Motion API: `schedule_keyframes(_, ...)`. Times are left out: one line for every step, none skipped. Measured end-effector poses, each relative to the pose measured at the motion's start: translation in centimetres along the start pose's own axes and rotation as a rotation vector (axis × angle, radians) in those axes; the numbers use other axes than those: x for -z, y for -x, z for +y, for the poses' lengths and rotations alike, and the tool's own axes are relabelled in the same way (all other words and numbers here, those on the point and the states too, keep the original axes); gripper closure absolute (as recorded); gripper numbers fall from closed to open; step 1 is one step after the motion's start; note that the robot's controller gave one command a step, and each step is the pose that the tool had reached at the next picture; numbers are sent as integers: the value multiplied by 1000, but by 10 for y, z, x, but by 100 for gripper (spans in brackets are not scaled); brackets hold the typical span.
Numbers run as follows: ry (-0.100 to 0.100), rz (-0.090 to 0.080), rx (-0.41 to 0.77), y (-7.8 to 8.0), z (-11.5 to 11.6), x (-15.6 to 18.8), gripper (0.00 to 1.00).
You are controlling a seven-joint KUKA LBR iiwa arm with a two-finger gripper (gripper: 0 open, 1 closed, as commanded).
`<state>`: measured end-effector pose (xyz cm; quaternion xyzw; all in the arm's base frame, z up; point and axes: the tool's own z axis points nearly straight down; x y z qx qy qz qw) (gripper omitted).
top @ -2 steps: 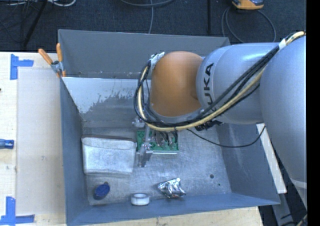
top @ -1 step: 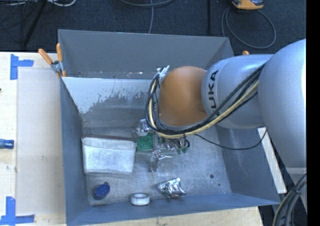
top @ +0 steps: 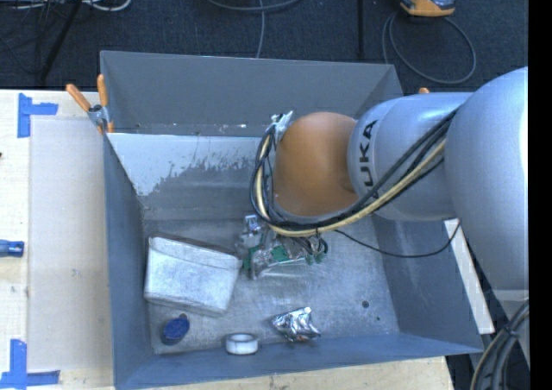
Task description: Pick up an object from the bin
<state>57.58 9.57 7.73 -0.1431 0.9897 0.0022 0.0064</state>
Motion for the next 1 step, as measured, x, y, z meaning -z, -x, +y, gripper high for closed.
schedule_keyframes(-3, 6, 88, -16, -10, 140, 100)
